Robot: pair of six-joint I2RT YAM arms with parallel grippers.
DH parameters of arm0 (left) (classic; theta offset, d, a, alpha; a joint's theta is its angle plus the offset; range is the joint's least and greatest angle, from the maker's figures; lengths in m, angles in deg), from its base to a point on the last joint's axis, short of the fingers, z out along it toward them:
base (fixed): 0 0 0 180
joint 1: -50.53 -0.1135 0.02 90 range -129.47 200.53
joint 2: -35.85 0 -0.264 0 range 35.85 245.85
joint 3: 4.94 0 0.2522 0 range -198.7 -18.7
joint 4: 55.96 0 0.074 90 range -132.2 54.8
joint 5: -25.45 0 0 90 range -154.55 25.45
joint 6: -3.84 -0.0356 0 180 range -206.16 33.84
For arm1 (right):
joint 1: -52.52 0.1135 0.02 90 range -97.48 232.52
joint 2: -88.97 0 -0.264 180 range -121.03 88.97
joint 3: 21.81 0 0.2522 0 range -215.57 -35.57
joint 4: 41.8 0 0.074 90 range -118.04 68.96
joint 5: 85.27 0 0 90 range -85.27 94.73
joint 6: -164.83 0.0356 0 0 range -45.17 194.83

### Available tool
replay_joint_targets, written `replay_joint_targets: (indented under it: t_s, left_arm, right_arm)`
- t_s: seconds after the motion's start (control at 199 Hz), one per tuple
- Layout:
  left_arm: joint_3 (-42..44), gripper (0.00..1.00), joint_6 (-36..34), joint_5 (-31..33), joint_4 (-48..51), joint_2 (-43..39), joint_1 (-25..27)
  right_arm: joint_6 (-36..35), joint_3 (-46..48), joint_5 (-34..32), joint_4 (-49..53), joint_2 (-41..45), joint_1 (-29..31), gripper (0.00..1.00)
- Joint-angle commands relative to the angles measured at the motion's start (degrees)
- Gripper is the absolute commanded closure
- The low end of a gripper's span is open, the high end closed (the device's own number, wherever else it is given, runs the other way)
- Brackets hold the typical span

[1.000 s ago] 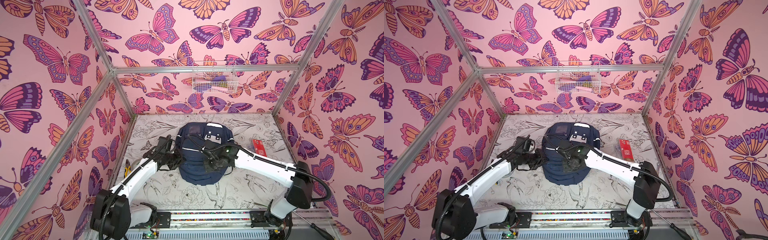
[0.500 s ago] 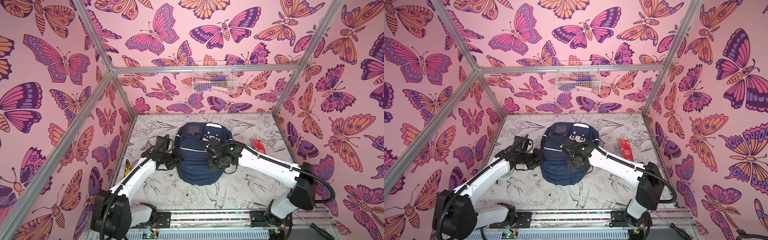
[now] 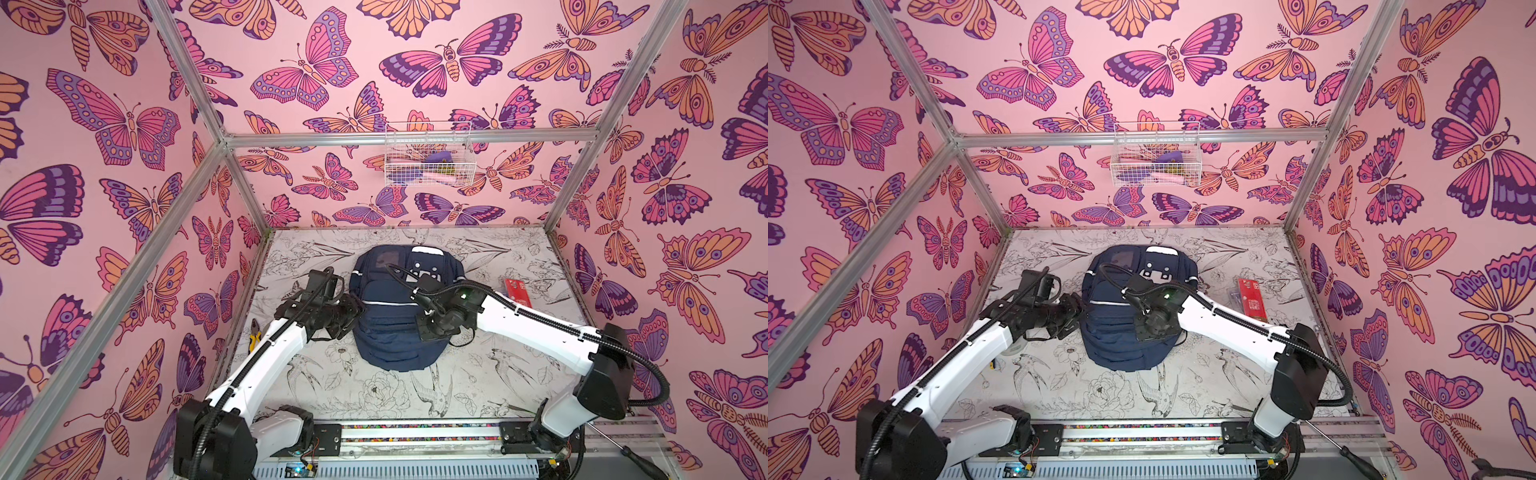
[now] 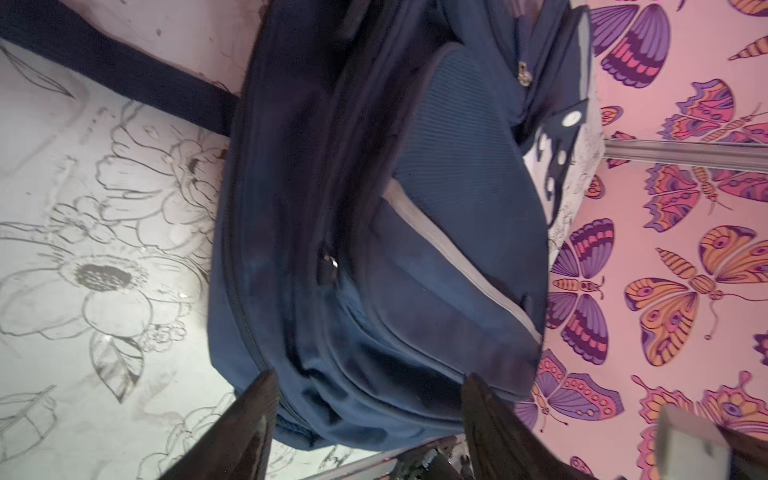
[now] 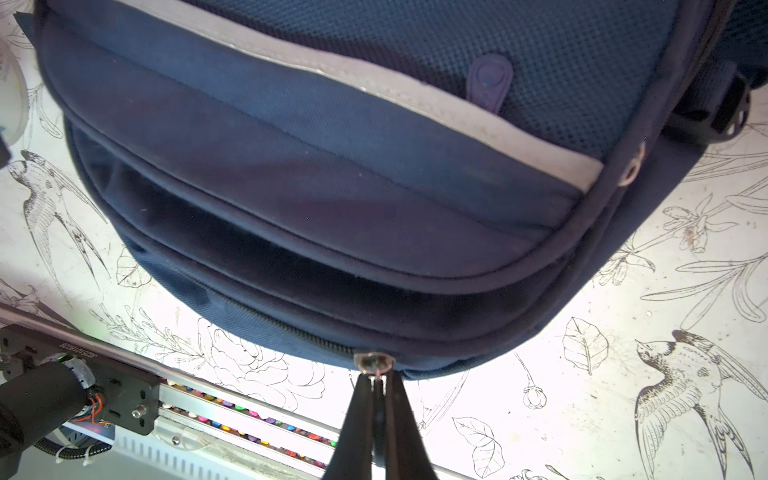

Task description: Pack the student bag

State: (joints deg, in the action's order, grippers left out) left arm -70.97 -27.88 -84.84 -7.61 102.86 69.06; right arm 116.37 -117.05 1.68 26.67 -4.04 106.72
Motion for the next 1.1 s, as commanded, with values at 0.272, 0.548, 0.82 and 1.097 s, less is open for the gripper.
replay_joint_targets:
  t_s: [0.272,0.548,0.82,1.097]
  left_arm:
    - [-2.5,0.29,11.7,-3.8,-0.4,1.7,7.4]
    - [-2.5,0.29,16.6,-7.1,-4.6,3.6,10.2]
    - [-0.5,0.29,22.2,-11.1,-9.9,4.9,11.3]
    - [3.3,0.29,28.9,-13.5,-14.8,5.2,12.0]
  right_arm:
    - [-0.7,-2.4,1.2,-2.0,-2.0,-0.3,1.00]
    - [-0.8,-4.3,0.3,-0.6,-1.8,-0.4,1.00]
    - [-1.7,-9.0,-0.3,1.4,-3.6,-0.8,1.00]
    - [-1.1,-10.7,-0.6,1.8,-3.7,-0.8,1.00]
